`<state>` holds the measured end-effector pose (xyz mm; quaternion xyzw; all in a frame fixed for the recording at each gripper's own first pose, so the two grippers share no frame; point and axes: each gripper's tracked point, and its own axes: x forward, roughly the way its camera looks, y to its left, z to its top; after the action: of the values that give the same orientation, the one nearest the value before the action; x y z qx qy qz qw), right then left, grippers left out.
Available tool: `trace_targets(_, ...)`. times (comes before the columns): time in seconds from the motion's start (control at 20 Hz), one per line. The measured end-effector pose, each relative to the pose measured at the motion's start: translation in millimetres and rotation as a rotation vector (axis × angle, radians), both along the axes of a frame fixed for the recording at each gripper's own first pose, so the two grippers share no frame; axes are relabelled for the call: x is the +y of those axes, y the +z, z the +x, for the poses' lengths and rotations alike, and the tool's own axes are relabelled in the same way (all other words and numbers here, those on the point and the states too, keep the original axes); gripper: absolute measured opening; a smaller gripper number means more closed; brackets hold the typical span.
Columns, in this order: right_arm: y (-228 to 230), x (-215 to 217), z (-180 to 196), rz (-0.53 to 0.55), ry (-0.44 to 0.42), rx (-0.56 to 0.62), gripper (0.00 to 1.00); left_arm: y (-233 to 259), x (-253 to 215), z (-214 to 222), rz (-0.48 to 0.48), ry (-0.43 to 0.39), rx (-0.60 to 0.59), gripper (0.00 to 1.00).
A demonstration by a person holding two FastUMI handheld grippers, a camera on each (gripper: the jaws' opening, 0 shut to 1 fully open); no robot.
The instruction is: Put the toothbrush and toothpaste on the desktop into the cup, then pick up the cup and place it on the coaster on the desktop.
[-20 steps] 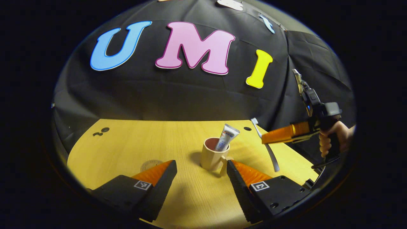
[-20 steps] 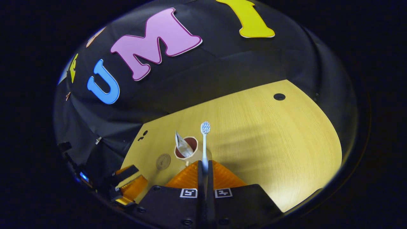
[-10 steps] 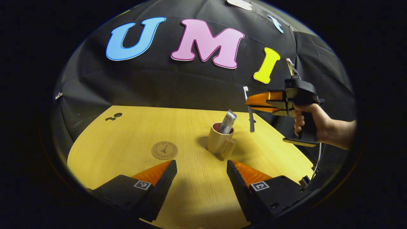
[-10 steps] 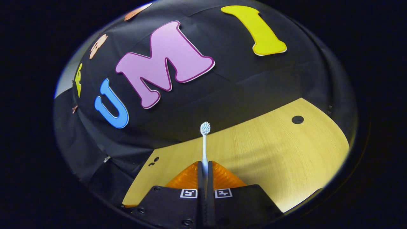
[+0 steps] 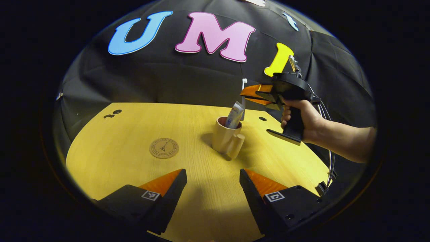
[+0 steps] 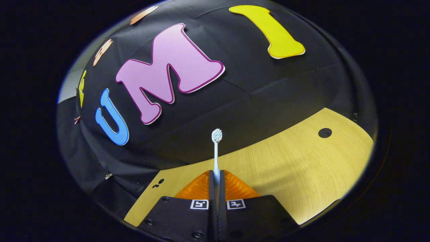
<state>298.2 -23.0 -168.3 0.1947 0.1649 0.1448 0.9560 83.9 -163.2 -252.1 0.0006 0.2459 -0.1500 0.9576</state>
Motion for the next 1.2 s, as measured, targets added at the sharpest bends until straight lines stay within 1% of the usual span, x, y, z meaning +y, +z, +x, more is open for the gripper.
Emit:
trace_targets(0.25,-21.6,13.8,-1.1,-0.045,0.045,-0.053,0.05,-1.7,-13.9,15.3,-0.026,-0.021,-0.016,0.98)
trace_targets(0.4,-35.1,12.2,-9.9,-0.058,0.042,-0.064,0.05,0.2,-19.3,16.7,-0.046,-0.025,-0.019,0.98)
trace_targets(0.6,-37.5,5.2,-22.9,-0.06,0.028,-0.076,0.1,-3.4,-17.5,16.7,-0.035,-0.026,-0.013,0.98)
trace_targets(0.65,-39.3,3.1,-27.7,-0.059,0.03,-0.073,0.13,-5.4,-16.1,16.4,-0.029,-0.026,-0.01,0.98)
trace_targets(0.7,-40.8,4.9,-31.4,-0.058,0.042,-0.069,0.17,-5.9,-15.4,16.1,-0.024,-0.026,-0.01,0.97)
trace_targets(0.8,-45.1,7.8,-40.7,-0.076,0.066,-0.06,0.17,-6.4,-15.4,16.3,-0.02,-0.021,-0.006,0.98)
trace_targets(0.9,-42.3,3.7,-51.9,-0.085,0.07,-0.059,0.32,-4.9,-15.4,13.7,-0.02,-0.012,-0.002,0.98)
trace_targets(0.95,-38.3,1.9,-56.4,-0.07,0.068,-0.058,0.53,-3.5,-14.0,13.1,-0.023,-0.005,-0.004,0.98)
trace_targets(1.0,-33.5,-1.5,-59.5,-0.061,0.06,-0.05,0.51,-1.4,-13.6,10.5,-0.024,0.003,-0.002,0.98)
trace_targets(1.05,-30.0,-6.3,-63.3,-0.056,0.055,-0.043,0.63,-0.2,-12.0,7.4,-0.026,0.012,-0.001,0.98)
trace_targets(1.1,-24.4,-10.7,-66.2,-0.05,0.044,-0.029,0.66,1.9,-9.9,5.4,-0.028,0.022,-0.001,0.98)
trace_targets(1.15,-19.0,-12.9,-70.0,-0.046,0.042,-0.014,0.76,3.5,-7.4,2.8,-0.029,0.032,-0.004,0.98)
trace_targets(1.2,-11.0,-13.8,-73.1,-0.053,0.043,-0.012,0.82,5.9,-5.2,0.7,-0.029,0.039,-0.008,0.97)
